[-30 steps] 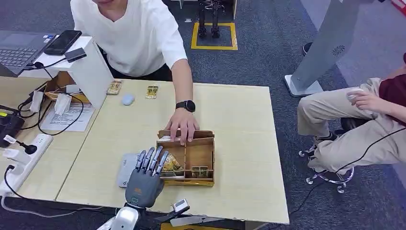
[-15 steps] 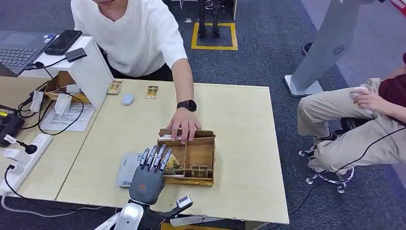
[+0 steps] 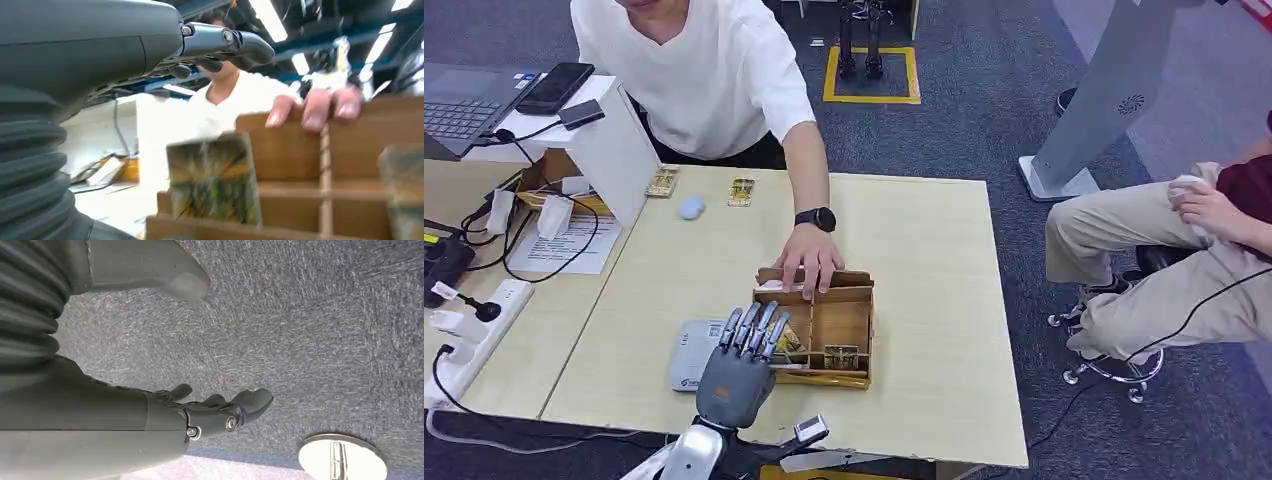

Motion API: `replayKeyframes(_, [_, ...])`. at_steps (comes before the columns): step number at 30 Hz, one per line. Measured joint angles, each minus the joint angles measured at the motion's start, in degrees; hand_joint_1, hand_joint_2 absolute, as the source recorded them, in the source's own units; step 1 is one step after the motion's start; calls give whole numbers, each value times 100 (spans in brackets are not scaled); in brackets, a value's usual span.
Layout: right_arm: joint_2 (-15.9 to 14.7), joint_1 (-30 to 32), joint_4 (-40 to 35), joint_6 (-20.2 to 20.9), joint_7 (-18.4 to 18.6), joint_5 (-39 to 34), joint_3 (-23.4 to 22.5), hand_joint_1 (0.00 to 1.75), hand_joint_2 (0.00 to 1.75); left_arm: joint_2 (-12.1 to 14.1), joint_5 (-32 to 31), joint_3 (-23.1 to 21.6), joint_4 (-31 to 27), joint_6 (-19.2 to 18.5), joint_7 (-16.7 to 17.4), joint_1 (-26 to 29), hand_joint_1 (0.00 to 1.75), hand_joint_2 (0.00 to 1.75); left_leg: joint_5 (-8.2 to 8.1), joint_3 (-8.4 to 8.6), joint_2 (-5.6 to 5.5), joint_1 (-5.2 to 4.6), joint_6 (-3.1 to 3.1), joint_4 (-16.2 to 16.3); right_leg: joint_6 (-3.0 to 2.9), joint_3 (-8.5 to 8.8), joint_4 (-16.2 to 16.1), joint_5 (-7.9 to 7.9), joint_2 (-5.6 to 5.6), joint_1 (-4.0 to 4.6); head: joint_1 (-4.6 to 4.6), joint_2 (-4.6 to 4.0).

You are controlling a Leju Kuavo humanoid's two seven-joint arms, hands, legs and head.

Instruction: Pass the card to the sensor for recognition and then transmit it.

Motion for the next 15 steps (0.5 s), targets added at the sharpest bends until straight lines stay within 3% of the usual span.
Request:
replayKeyframes(1, [0,0,0,0,0,0,0,0,175,0,0,0,0,0,0,0,0,175,0,0,0,0,0,0,0,0,0,0,0,0,0,0])
replayKeyframes(3, [0,0,0,0,-17,-9,0,0,175,70,0,0,-153,244,-426,27,0,175,0,-1,0,0,0,0,0,0,0,0,0,0,-2,-2])
replayKeyframes(5, [0,-1,0,0,-17,-7,0,0,175,114,0,0,-155,240,-644,41,0,175,0,-2,0,0,0,0,0,-2,0,0,0,0,0,-2])
replayKeyframes(15, [0,-5,0,0,-50,-15,0,0,175,127,0,-2,-98,85,-638,-40,0,175,0,-3,0,0,0,0,0,-3,0,0,0,0,0,0])
